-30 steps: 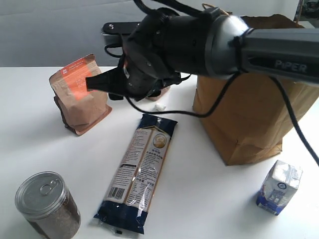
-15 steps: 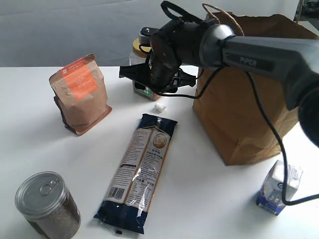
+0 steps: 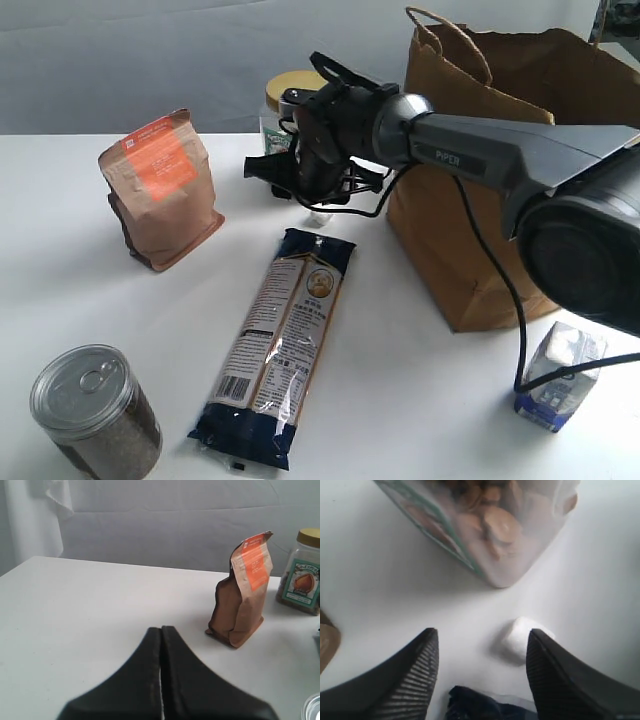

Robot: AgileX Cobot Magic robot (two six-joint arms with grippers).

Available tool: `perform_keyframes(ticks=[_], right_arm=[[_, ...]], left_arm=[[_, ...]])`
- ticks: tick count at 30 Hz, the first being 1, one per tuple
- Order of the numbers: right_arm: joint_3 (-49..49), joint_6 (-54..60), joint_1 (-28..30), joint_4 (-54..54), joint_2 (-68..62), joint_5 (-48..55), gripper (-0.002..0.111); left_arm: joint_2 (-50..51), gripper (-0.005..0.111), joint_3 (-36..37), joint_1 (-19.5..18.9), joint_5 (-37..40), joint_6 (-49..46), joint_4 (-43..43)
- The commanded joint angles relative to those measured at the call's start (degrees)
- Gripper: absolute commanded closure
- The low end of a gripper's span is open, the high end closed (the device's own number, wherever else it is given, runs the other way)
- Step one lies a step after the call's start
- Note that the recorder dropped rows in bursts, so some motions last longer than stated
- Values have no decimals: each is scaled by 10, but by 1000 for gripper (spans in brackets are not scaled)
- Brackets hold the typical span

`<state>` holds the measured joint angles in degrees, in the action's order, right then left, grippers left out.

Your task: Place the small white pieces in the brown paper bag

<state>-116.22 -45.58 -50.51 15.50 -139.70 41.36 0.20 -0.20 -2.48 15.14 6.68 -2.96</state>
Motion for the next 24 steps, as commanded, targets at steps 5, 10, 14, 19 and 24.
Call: perform_keyframes(ticks=[5, 10, 14, 19, 24], right_arm=[[-5, -3, 20, 8, -19, -6, 58], [-5, -3, 20, 10, -36, -8, 58], [-5, -3, 20, 6, -38, -8, 59], [-5, -3, 20, 5, -38, -7, 73], [-5, -3, 20, -1, -38, -1, 88]], left_arm=[[-2, 107, 2, 8, -1, 2, 4], [-2, 107, 2, 8, -1, 2, 4], [-2, 107, 2, 8, -1, 2, 4], [-2, 107, 2, 8, -1, 2, 4], [-2, 107, 2, 8, -1, 2, 4]])
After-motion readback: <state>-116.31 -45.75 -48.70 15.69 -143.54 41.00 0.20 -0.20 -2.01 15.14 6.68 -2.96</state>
